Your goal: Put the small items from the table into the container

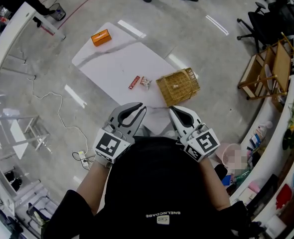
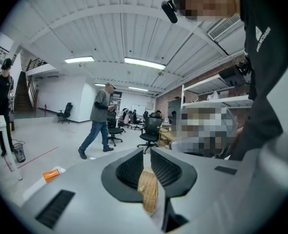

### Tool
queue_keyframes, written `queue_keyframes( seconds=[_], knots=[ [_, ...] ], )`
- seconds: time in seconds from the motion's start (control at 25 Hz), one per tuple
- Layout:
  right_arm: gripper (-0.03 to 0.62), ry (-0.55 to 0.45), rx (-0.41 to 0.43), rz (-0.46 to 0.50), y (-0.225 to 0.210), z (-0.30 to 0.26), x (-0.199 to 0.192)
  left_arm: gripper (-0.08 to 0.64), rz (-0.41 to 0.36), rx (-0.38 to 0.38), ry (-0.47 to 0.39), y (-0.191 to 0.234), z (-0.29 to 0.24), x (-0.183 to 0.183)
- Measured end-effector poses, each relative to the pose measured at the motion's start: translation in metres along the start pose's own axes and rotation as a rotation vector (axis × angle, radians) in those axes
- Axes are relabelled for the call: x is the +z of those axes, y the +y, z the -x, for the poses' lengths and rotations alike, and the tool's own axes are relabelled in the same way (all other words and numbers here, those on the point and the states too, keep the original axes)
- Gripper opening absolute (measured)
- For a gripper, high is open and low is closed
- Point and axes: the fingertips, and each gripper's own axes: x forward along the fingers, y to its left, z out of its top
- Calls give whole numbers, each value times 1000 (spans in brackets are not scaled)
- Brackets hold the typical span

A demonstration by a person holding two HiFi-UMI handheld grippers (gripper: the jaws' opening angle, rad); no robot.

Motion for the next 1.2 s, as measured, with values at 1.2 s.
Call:
queue_keyframes(
  seconds=[1.2],
  knots=[
    [0,72,-217,-61,-44,13,-22,52,131,-27,274,77,-69,-95]
  ],
)
